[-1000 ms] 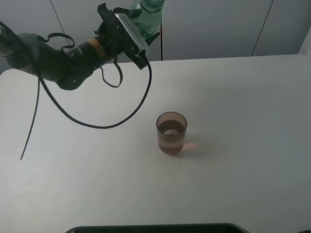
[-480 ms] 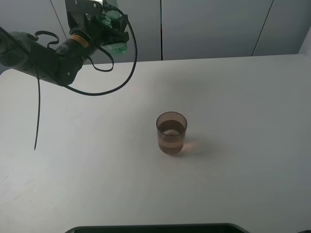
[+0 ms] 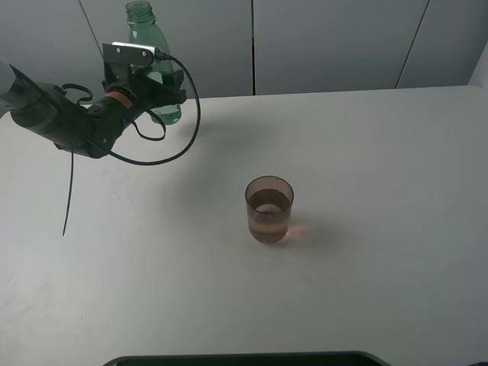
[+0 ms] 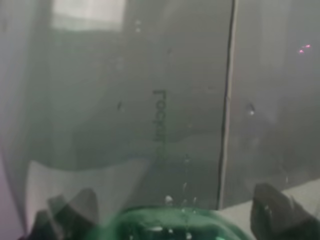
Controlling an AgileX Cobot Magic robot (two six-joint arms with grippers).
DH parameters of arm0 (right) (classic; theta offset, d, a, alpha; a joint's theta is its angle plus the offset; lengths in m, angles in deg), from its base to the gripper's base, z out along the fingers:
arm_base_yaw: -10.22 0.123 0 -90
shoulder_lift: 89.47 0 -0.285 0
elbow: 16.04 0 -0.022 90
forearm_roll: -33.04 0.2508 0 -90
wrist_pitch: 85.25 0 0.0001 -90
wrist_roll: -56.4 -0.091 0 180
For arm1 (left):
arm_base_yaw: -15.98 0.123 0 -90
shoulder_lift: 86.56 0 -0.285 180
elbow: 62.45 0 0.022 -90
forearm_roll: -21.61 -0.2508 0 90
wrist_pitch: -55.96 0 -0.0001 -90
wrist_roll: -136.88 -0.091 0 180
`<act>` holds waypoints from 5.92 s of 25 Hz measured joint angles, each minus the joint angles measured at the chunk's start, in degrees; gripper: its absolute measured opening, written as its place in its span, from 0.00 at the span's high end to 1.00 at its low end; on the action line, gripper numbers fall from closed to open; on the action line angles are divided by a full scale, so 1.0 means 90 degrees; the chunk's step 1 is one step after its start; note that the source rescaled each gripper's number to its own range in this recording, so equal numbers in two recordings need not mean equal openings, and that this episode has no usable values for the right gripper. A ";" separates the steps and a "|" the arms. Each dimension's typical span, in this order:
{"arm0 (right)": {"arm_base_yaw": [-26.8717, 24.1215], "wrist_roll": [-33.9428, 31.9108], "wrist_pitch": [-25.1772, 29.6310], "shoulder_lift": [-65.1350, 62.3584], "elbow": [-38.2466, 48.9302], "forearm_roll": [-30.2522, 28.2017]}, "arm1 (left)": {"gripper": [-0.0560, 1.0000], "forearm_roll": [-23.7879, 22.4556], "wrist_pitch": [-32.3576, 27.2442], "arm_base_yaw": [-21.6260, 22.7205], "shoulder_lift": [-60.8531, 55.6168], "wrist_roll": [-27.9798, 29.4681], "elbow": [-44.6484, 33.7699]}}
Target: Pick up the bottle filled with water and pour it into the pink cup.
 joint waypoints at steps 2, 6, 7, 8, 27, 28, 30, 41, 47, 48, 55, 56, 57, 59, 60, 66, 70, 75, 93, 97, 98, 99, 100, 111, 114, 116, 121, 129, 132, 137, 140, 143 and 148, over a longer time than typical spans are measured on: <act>0.0000 0.0000 0.0000 0.0000 0.0000 0.0000 | 0.94 0.0000 0.0169 0.0039 0.0213 0.0013 0.0000; 0.0000 0.0000 0.0000 0.0000 0.0000 0.0000 | 0.95 0.0000 0.0597 0.0105 0.0530 0.0013 0.0000; 0.0000 0.0000 0.0000 0.0000 0.0000 0.0000 | 0.95 0.0000 0.0715 0.0121 0.0583 0.0013 0.0000; 0.0000 0.0000 0.0000 0.0000 0.0000 0.0000 | 0.95 -0.0011 0.0785 0.0135 0.0635 0.0013 0.0000; 0.0000 0.0000 0.0000 0.0000 0.0000 0.0000 | 0.95 0.0012 0.1030 0.0175 0.0881 0.0031 0.0021; 0.0000 0.0000 0.0000 0.0000 0.0000 0.0000 | 0.79 0.0012 0.1055 0.0175 0.0881 0.0031 0.0021; 0.0000 0.0000 0.0000 0.0000 0.0000 0.0000 | 0.19 0.0001 0.1137 0.0175 0.0881 0.0031 0.0026; 0.0000 0.0000 0.0000 0.0000 0.0000 0.0000 | 0.08 -0.0036 0.1171 0.0175 0.0761 0.0031 0.0036; 0.0000 0.0000 0.0000 0.0000 0.0000 0.0000 | 0.05 -0.0061 0.0879 0.0175 0.0011 0.0031 0.0036; 0.0000 0.0000 0.0000 0.0000 0.0000 0.0000 | 0.05 -0.0074 0.0805 0.0175 -0.0121 0.0031 0.0036; 0.0000 0.0000 0.0000 0.0000 0.0000 0.0000 | 0.05 -0.0112 0.0185 0.0187 -0.1219 0.0031 0.0036; 0.0000 0.0000 0.0000 0.0000 0.0000 0.0000 | 0.05 -0.0112 0.0028 0.0187 -0.1392 0.0041 0.0036; 0.0000 0.0000 0.0000 0.0000 0.0000 0.0000 | 0.04 -0.0112 -0.0173 0.0187 -0.1575 0.0103 0.0036; 0.0000 0.0000 0.0000 0.0000 0.0000 0.0000 | 0.04 -0.0112 -0.0688 0.0187 -0.1944 0.0254 0.0036; 0.0000 0.0000 0.0000 0.0000 0.0000 0.0000 | 0.04 -0.0084 -0.1073 0.0187 -0.2168 0.0301 0.0036; 0.0000 0.0000 0.0000 0.0000 0.0000 0.0000 | 0.04 0.0415 -0.4473 0.0470 -0.3300 0.0370 0.0661; 0.0000 0.0000 0.0000 0.0000 0.0000 0.0000 | 0.03 0.0715 -0.7149 0.1085 -0.3616 0.0370 0.1392; 0.0000 0.0000 0.0000 0.0000 0.0000 0.0000 | 0.03 0.0811 -1.0629 0.1792 -0.3657 0.0162 0.2335; 0.0000 0.0000 0.0000 0.0000 0.0000 0.0000 | 0.03 0.0653 -1.4241 0.1944 -0.5292 -0.0141 0.1389; 0.0000 0.0000 0.0000 0.0000 0.0000 0.0000 | 0.03 0.0653 -1.4255 0.1944 -0.6347 -0.0141 0.0766; 0.0000 0.0000 0.0000 0.0000 0.0000 0.0000 | 0.03 0.0653 -1.4255 0.1944 -0.6601 -0.0141 0.0610; 0.0000 0.0000 0.0000 0.0000 0.0000 0.0000 | 0.03 0.0653 -1.4255 0.1944 -0.6890 -0.0141 0.0417; 0.0000 0.0000 0.0000 0.0000 0.0000 0.0000 | 0.03 0.0653 -1.4255 0.1944 -0.7196 -0.0141 0.0211; 0.0000 0.0000 0.0000 0.0000 0.0000 0.0000 | 0.03 0.0642 -1.4281 0.1955 -1.0106 -0.0165 -0.1662; 0.0000 0.0000 0.0000 0.0000 0.0000 0.0000 | 0.03 0.0628 -1.4281 0.1955 -1.0681 -0.0366 -0.2122; 0.0000 0.0000 0.0000 0.0000 0.0000 0.0000 | 0.03 0.0619 -1.4281 0.1955 -1.1055 -0.0433 -0.2400; 0.0000 0.0000 0.0000 0.0000 0.0000 0.0000 | 0.02 0.0619 -1.4132 0.1955 -1.1968 -0.0471 -0.3056; 0.0000 0.0000 0.0000 0.0000 0.0000 0.0000 | 0.02 0.0619 -1.3504 0.1955 -1.3220 -0.0641 -0.3615; 0.0000 0.0000 0.0000 0.0000 0.0000 0.0000 | 0.02 0.0619 -1.3431 0.1955 -1.3691 -0.0641 -0.3631; 0.0000 0.0000 0.0000 0.0000 0.0000 0.0000 | 0.02 0.0643 -1.3429 0.1955 -1.4389 -0.0641 -0.3631; 0.0000 0.0000 0.0000 0.0000 0.0000 0.0000 | 0.01 0.0656 -1.3429 0.1955 -1.4433 -0.0641 -0.3631; 0.0000 0.0000 0.0000 0.0000 0.0000 0.0000 | 0.01 0.0667 -1.3429 0.1955 -1.4444 -0.0641 -0.3631; 0.0000 0.0000 0.0000 0.0000 0.0000 0.0000 | 0.01 0.0667 -1.3429 0.1955 -1.4447 -0.0641 -0.3631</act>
